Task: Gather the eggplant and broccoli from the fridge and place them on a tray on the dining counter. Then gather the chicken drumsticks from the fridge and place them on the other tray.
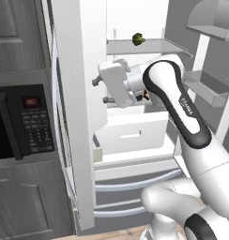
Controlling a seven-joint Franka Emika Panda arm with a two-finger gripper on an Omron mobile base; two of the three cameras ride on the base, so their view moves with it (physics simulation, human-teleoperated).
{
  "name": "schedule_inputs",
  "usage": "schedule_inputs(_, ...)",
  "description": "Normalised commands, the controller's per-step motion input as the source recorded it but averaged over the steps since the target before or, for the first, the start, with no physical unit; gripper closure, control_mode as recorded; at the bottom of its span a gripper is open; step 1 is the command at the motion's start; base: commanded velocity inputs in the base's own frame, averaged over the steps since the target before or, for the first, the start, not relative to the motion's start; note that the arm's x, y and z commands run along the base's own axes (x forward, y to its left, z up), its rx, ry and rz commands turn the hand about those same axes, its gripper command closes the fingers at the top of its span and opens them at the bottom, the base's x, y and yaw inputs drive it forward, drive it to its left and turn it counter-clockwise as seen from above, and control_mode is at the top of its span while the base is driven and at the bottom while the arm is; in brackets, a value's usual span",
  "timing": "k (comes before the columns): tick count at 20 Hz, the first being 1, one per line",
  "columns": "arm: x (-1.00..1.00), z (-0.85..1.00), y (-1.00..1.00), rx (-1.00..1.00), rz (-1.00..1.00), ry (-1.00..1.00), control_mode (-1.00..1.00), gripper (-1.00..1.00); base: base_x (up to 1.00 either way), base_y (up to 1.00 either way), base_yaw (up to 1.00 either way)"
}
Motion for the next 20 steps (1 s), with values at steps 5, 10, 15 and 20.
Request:
schedule_inputs(5, 0.19, 0.00, 0.83, 0.01, 0.02, 0.06, -1.00, -1.00, 0.00, 0.00, 0.00)
schedule_inputs(10, 0.18, 0.00, 0.86, 0.00, 0.00, 0.06, -1.00, -1.00, 0.00, 0.00, 0.00)
schedule_inputs(15, 0.08, -0.06, 0.82, 0.00, 0.00, 0.02, -1.00, -1.00, 0.00, 0.00, 0.00)
schedule_inputs(20, -0.49, 0.00, 0.17, -0.05, 0.00, -0.10, -1.00, -1.00, 0.00, 0.00, 0.00)
